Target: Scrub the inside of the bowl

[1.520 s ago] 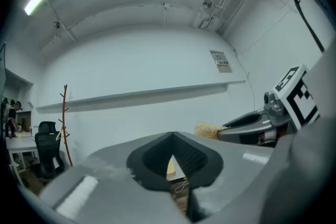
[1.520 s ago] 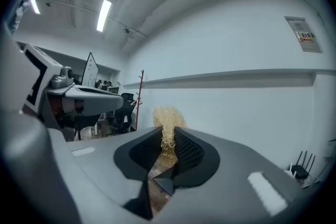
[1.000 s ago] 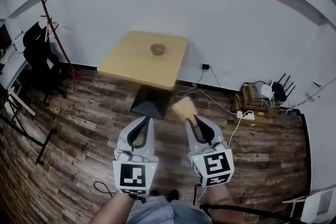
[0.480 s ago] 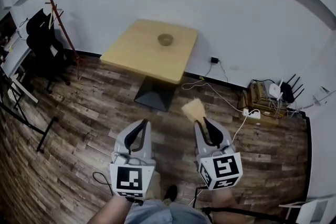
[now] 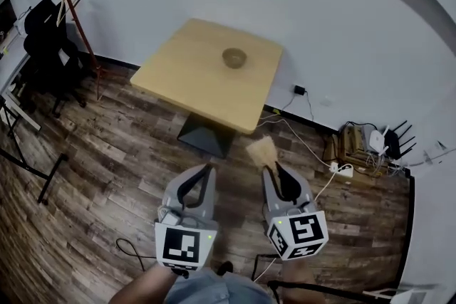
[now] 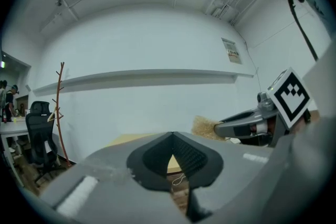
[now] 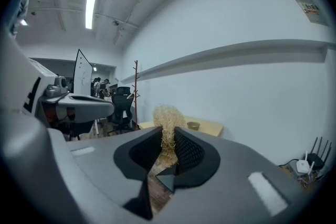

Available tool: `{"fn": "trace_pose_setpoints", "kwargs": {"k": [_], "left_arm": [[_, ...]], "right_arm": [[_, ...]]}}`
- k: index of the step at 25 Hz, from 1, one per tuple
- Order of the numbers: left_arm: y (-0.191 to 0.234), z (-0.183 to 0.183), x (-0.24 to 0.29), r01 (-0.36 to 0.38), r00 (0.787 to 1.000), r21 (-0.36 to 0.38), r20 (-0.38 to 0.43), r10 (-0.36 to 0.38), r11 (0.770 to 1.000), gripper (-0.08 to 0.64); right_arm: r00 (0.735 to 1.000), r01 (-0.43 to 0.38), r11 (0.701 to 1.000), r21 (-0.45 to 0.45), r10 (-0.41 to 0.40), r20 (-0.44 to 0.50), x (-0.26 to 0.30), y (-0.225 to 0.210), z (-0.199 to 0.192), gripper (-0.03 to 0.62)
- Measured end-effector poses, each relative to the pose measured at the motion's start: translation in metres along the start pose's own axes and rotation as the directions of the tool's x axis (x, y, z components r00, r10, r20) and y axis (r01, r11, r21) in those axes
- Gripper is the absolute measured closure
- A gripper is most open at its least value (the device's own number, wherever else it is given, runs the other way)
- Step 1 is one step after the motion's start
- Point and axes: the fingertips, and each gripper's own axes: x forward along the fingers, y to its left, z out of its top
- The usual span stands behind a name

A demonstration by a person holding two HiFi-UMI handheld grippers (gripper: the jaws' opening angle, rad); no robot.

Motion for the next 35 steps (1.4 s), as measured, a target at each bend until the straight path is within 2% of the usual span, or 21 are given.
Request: {"fn": "trace_pose_setpoints", "kwargs": {"k": [3,8,11,16,26,32,35], "left_arm": [[0.034,0.001,0.028,-0.002,1.0,-0.018,0.004,0.002,1.0,0.54],[0.074,0.022,0.072,0.007,0.998,0.019,0.056,-0.008,1.0,0.54],[0.09,0.034,0.089,0.009,0.997,-0.009,0.079,-0.008,1.0,0.54],[0.103,0.045,0.114,0.026,0.994,0.008,0.105,-0.026,1.0,0.54],[0.099,0.02,0.173,0.08,0.996,0.033,0.027,-0.081,0.996,0.54],[0.112,0.007,0.227,0.061,0.998,-0.003,-0.029,-0.061,0.998,0.54],[0.12,0.007,0.255,0.047,0.998,0.022,-0.05,-0.046,0.999,0.54]], "right_arm": [[1.0,-0.008,1.0,-0.023,0.008,0.003,0.04,0.002,0.014,0.518],[0.999,0.01,0.998,-0.054,-0.009,0.031,0.093,-0.012,0.044,0.518],[0.998,0.028,0.997,-0.075,-0.024,0.055,0.111,-0.017,0.062,0.518],[0.995,0.067,0.994,-0.087,-0.06,0.078,0.126,-0.033,0.076,0.518],[0.994,0.104,0.994,-0.044,-0.102,0.046,0.155,-0.074,0.06,0.518],[0.996,0.093,0.996,-0.012,-0.093,0.014,0.199,-0.109,0.047,0.518],[0.997,0.075,0.997,0.0,-0.075,0.004,0.225,-0.127,0.046,0.518]]}}
